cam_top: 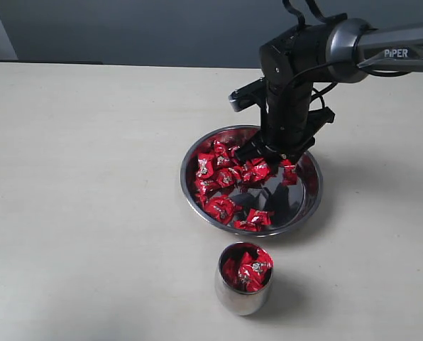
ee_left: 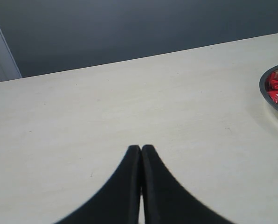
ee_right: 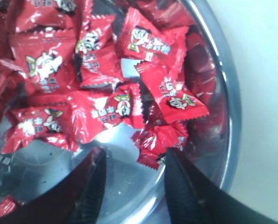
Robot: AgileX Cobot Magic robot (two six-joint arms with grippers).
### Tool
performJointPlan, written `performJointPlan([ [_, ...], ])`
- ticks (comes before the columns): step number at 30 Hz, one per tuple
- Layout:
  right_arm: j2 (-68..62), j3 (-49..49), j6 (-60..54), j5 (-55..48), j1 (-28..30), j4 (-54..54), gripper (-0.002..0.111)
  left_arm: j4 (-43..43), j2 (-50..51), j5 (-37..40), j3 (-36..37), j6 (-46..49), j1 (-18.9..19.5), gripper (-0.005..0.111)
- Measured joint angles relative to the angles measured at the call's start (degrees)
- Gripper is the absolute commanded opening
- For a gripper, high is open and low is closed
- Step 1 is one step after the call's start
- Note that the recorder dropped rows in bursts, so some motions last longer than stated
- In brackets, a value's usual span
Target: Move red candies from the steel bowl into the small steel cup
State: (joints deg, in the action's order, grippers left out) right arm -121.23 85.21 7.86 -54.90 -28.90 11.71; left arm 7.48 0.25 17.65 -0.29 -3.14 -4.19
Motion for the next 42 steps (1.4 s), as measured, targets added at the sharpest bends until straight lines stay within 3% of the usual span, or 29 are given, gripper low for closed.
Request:
performJointPlan([
  [26,-3.78,0.00,2.64,-0.49,0.09,5.39,0.040,0.00,0.00,0.00,0.00,0.00,0.00,0.000],
  [34,-3.88,0.00,2.64,-0.49,0.09,5.52,0.006,0.00,0.00,0.00,0.00,0.00,0.00,0.000],
  [42,-3.88,0.00,2.94,-0.71,0.09,5.64,0.005,0.00,0.00,0.00,0.00,0.00,0.00,0.000],
])
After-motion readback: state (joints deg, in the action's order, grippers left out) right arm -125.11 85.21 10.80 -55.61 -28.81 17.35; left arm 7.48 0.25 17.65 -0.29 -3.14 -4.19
